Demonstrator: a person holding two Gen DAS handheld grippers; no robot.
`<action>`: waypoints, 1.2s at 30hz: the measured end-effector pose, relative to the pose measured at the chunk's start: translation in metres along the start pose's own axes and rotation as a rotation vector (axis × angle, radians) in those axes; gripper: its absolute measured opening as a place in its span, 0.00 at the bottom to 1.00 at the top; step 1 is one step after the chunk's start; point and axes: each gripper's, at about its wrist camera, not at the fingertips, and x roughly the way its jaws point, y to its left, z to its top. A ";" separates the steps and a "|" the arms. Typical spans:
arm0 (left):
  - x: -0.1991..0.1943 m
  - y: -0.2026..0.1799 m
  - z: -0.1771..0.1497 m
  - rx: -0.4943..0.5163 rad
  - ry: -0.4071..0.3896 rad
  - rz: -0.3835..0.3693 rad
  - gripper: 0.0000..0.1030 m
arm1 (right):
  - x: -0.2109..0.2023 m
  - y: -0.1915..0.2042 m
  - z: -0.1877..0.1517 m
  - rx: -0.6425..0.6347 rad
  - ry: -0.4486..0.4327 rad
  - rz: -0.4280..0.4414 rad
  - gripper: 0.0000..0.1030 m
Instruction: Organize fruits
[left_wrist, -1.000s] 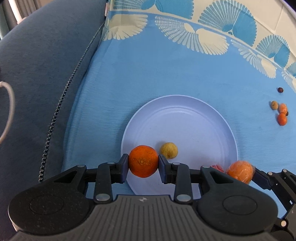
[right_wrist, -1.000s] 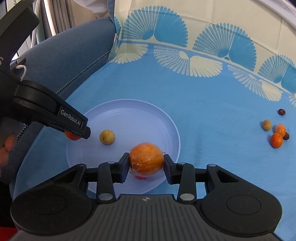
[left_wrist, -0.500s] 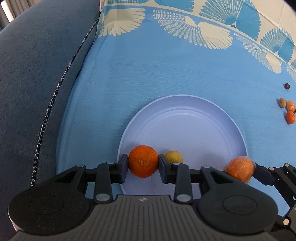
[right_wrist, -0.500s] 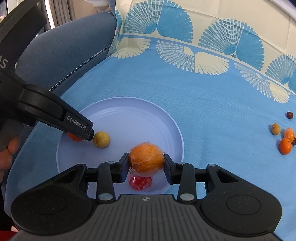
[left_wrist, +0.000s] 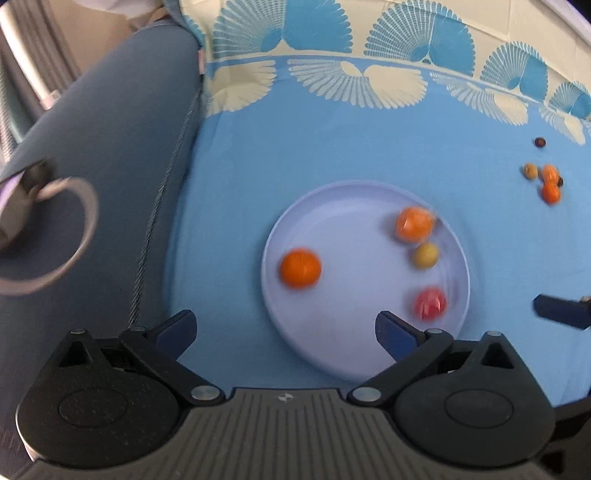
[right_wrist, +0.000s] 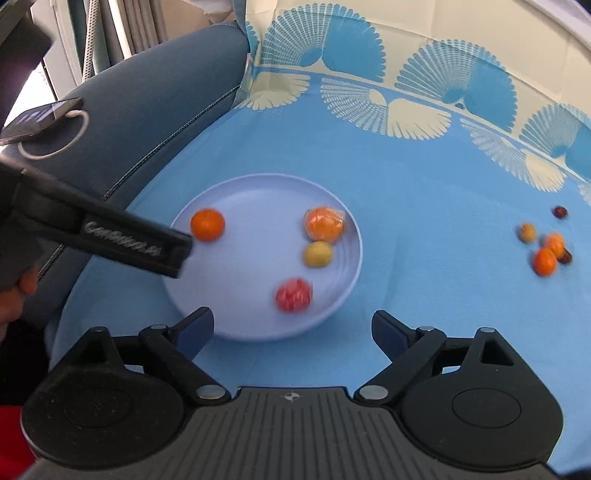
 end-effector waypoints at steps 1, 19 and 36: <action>-0.006 0.001 -0.005 -0.008 0.006 -0.001 1.00 | -0.006 0.002 -0.003 0.007 -0.002 -0.003 0.92; -0.089 -0.004 -0.063 -0.057 -0.071 0.036 1.00 | -0.101 0.012 -0.039 0.007 -0.148 -0.057 0.99; -0.112 -0.009 -0.071 -0.036 -0.117 0.043 1.00 | -0.120 0.017 -0.044 0.001 -0.196 -0.054 0.99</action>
